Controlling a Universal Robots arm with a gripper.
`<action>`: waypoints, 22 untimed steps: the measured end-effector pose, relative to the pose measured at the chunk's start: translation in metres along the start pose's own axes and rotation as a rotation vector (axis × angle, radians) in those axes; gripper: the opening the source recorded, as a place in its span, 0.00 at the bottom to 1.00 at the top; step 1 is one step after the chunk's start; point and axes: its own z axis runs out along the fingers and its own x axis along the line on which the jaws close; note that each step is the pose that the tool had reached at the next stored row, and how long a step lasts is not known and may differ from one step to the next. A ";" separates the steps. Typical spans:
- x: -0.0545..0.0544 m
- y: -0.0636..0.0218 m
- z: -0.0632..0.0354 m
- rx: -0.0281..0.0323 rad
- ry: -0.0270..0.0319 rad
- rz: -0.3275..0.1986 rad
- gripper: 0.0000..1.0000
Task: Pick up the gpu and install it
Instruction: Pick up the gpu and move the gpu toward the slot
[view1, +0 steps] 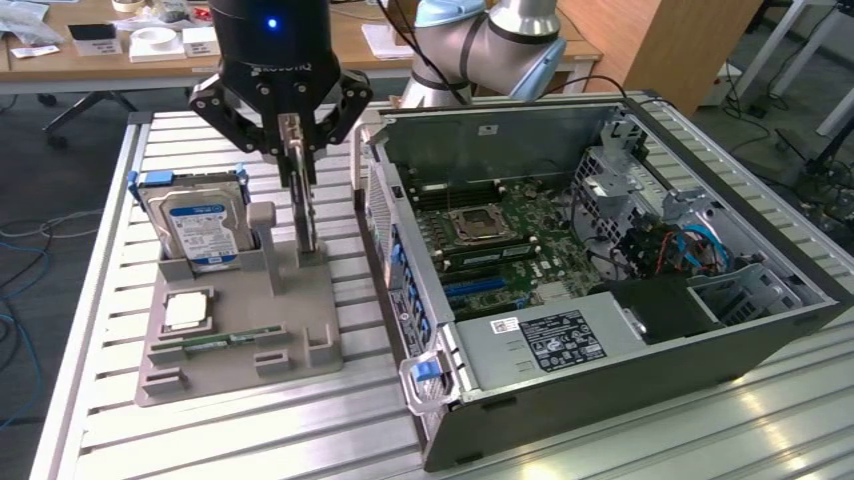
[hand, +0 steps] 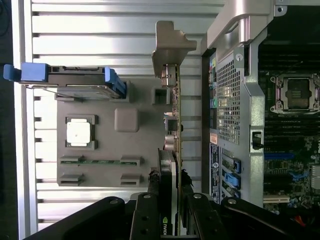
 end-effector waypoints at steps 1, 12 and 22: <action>0.000 0.0001 -0.0008 -0.0001 0.0000 0.000 0.27; 0.000 0.0001 -0.0017 -0.0001 -0.0001 0.000 0.27; -0.009 0.0004 -0.0037 -0.0002 0.0002 0.000 0.27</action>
